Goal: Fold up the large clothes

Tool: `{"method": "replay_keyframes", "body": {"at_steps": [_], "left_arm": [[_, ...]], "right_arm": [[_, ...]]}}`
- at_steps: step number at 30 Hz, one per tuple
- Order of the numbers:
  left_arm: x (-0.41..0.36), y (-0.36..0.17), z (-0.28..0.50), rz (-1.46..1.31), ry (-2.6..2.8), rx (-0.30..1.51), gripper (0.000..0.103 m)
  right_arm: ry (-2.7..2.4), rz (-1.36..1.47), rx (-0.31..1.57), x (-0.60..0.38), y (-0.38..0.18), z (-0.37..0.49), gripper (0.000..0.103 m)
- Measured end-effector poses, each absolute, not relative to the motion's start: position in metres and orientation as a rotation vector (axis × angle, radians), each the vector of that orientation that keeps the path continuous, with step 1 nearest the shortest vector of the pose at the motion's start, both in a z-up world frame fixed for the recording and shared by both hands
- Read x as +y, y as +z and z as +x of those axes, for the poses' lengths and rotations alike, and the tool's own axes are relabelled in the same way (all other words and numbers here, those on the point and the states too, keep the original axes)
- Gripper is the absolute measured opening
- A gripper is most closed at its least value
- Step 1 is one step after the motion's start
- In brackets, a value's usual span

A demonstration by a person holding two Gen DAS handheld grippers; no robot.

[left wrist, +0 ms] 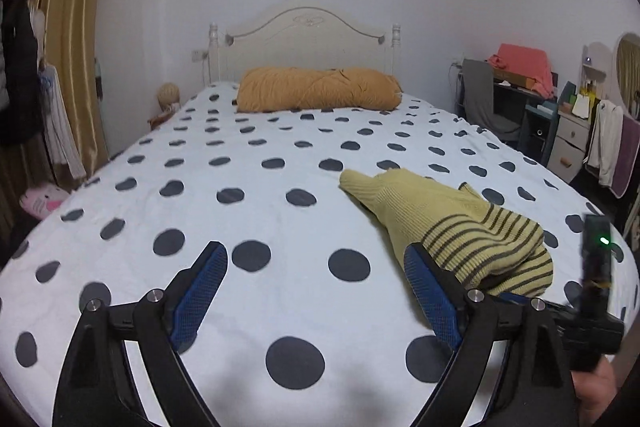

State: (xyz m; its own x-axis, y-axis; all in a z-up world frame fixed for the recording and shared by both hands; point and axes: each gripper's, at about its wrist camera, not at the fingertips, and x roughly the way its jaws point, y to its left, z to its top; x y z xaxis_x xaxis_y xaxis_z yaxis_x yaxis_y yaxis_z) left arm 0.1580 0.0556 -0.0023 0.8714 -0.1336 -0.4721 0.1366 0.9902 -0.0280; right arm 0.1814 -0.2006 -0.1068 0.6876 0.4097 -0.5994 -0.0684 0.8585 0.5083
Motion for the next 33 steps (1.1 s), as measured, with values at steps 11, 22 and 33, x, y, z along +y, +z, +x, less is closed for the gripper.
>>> {"method": "replay_keyframes", "body": {"at_steps": [11, 22, 33], "left_arm": [[0.091, -0.050, 0.172, -0.149, -0.164, 0.581, 0.091], [0.111, -0.036, 0.168, -0.240, -0.149, 0.521, 0.091], [0.083, -0.032, 0.183, -0.200, -0.167, 0.559, 0.092]], "right_arm": [[0.057, 0.230, 0.781, -0.128, -0.116, 0.232, 0.061], [0.063, 0.263, 0.816, -0.095, -0.144, 0.215, 0.040], [0.064, 0.382, 0.717, -0.213, -0.087, 0.139, 0.083]]}}
